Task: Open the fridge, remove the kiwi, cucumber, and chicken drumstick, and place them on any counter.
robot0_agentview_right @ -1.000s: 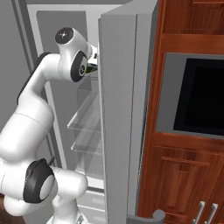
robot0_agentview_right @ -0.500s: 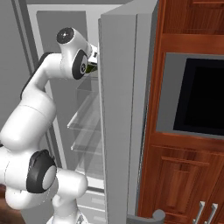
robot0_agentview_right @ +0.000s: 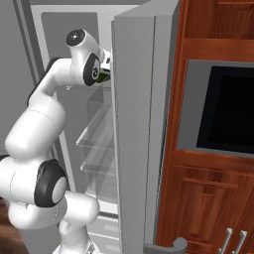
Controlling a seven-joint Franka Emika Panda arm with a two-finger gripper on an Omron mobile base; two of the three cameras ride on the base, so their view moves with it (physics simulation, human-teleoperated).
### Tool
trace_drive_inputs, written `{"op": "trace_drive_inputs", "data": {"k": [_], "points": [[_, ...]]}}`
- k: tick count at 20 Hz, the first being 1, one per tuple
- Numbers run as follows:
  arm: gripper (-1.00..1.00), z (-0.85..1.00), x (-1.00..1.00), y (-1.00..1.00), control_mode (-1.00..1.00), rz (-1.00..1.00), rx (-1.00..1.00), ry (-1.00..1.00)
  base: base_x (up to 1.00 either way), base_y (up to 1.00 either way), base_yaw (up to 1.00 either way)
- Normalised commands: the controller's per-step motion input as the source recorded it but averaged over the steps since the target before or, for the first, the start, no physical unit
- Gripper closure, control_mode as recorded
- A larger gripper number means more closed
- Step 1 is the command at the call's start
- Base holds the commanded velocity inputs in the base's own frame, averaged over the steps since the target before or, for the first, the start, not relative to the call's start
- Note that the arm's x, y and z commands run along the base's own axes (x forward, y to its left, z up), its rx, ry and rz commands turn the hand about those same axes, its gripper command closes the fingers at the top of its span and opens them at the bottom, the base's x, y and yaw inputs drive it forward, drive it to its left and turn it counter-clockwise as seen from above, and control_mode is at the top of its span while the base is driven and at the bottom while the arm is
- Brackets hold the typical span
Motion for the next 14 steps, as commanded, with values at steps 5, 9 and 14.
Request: {"op": "trace_drive_inputs", "data": {"k": [5, 9, 14], "points": [[-1.0, -0.09, 0.07, -0.1, -1.0, -0.06, 0.0, 0.13, 0.0, 0.0, 0.0], [-1.0, -0.38, 0.01, -0.05, -1.0, -0.09, 0.0, 0.02, 0.0, 0.0, 0.0], [-1.0, -0.36, 0.24, 0.0, -1.0, -0.09, 0.0, 0.05, 0.0, 0.0, 0.0]]}}
